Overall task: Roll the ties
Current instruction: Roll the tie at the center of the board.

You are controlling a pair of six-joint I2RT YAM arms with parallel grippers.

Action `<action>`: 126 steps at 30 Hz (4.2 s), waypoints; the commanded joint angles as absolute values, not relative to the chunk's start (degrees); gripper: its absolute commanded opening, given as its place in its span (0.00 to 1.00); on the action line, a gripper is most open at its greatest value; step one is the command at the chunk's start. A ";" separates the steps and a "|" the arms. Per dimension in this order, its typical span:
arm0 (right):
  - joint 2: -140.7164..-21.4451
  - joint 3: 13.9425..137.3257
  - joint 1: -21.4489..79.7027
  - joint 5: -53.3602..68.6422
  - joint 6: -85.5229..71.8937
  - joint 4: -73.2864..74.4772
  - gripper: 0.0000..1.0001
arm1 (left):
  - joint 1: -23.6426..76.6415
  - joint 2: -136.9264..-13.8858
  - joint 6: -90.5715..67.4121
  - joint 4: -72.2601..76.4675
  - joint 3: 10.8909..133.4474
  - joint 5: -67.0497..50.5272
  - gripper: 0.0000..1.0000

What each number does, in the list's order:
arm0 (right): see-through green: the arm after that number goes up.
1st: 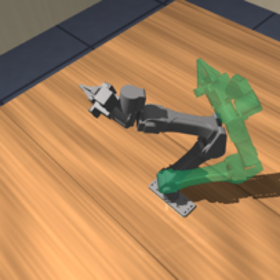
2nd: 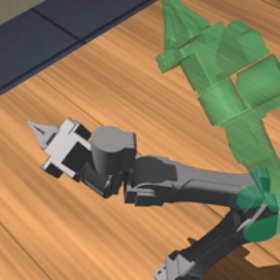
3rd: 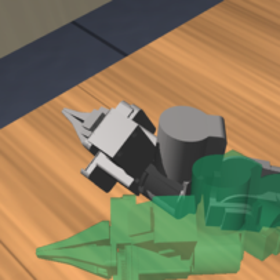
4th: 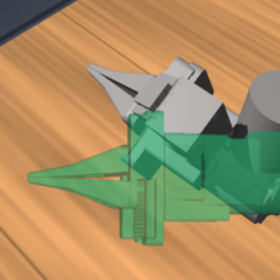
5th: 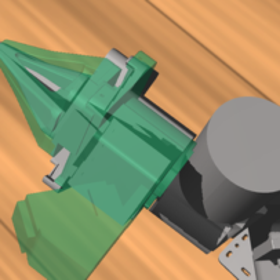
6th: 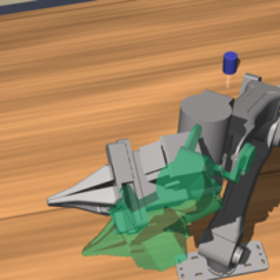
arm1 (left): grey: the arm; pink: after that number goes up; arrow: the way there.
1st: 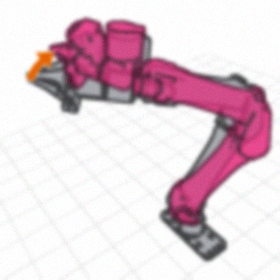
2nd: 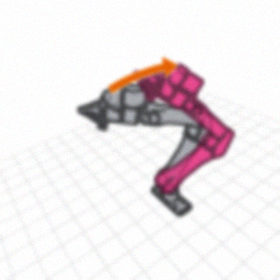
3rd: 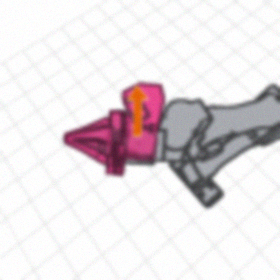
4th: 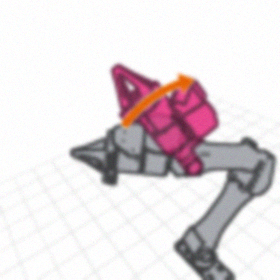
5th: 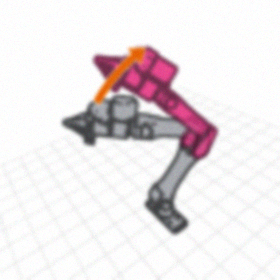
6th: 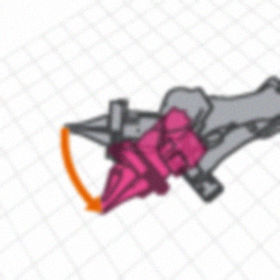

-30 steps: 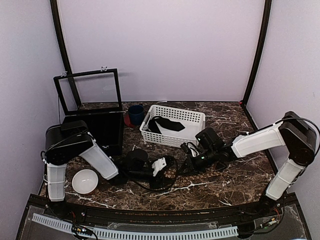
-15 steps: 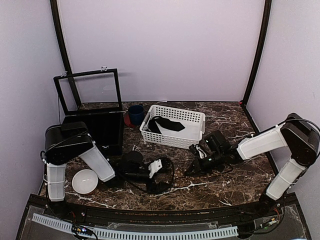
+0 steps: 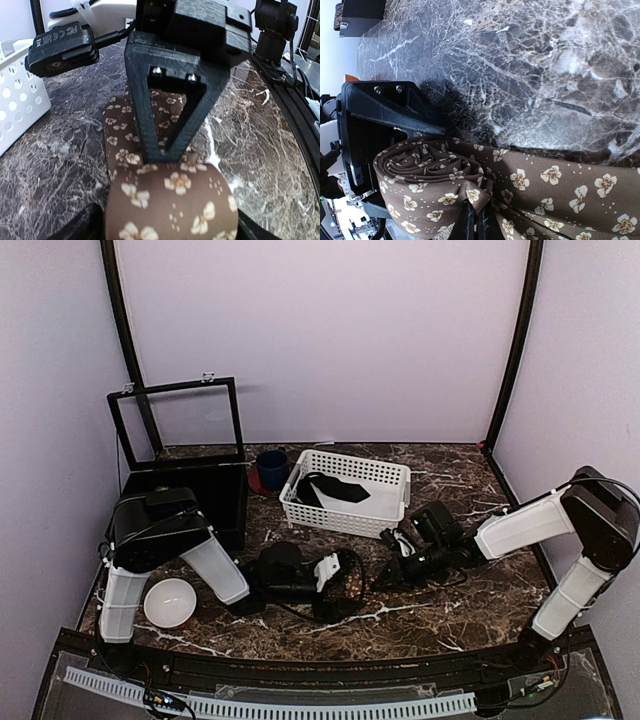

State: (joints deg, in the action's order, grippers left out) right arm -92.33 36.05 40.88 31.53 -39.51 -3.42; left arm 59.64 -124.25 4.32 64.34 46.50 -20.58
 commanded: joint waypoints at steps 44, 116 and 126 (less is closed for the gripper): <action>-95.53 48.86 43.86 -0.66 -24.52 18.65 0.39 | 59.96 -130.43 8.33 69.04 42.22 -24.41 0.19; -90.27 54.45 48.42 -2.53 -25.07 28.26 0.00 | 59.15 -131.22 7.73 69.43 41.84 -23.48 0.18; -87.74 46.55 46.67 1.56 -26.93 26.21 0.00 | 58.74 -131.17 6.53 70.60 41.39 -23.68 0.17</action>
State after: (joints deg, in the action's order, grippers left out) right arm -87.31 50.57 47.77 -0.10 -25.76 26.81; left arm 59.35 -128.68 7.01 76.44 43.90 -24.18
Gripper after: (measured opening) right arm 0.009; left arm 0.176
